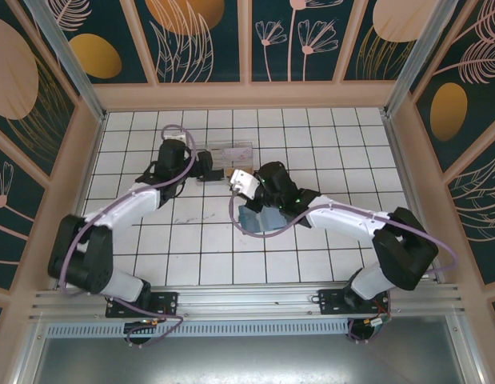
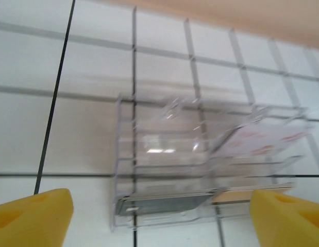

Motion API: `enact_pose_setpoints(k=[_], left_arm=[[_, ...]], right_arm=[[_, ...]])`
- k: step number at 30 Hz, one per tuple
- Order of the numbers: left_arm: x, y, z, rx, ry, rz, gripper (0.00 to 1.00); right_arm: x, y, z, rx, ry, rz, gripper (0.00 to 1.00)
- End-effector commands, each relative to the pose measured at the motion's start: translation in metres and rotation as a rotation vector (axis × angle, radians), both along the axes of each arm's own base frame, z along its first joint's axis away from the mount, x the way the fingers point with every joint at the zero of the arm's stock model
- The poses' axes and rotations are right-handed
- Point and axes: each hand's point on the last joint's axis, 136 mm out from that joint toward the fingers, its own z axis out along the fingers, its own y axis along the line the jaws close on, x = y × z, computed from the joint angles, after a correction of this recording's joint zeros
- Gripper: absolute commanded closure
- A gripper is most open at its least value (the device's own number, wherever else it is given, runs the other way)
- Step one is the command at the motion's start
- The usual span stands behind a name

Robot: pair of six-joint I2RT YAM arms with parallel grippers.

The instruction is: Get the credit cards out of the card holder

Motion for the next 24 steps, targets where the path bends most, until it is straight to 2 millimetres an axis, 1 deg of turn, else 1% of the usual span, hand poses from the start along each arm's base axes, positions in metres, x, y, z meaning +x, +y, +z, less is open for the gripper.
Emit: enact_pose_setpoints(k=[1, 3, 6, 10, 12, 17, 22, 24], left_arm=[[-0.018, -0.009, 0.031, -0.128, -0.072, -0.051, 0.03], [-0.030, -0.005, 0.042, -0.174, -0.102, -0.039, 0.01], [-0.049, -0.001, 0.053, -0.238, -0.142, -0.037, 0.01], [-0.071, 0.005, 0.056, -0.297, -0.167, -0.038, 0.01], [-0.079, 0.008, 0.057, -0.314, -0.177, -0.035, 0.01], [-0.094, 0.013, 0.057, -0.338, -0.185, -0.030, 0.01], [-0.103, 0.017, 0.051, -0.346, -0.174, -0.024, 0.01], [-0.105, 0.017, 0.052, -0.348, -0.176, -0.026, 0.01]], right_arm=[[0.003, 0.007, 0.003, -0.115, -0.124, 0.124, 1.00], [0.009, 0.006, -0.001, -0.159, -0.153, 0.153, 1.00], [0.018, 0.004, -0.009, -0.196, -0.177, 0.179, 1.00], [0.029, 0.007, -0.019, -0.260, -0.228, 0.213, 1.00], [0.038, 0.009, -0.022, -0.288, -0.252, 0.210, 1.00], [0.056, 0.012, -0.026, -0.291, -0.247, 0.207, 1.00], [0.074, 0.006, -0.039, -0.318, -0.247, 0.184, 1.00], [0.077, 0.005, -0.042, -0.317, -0.241, 0.180, 1.00]])
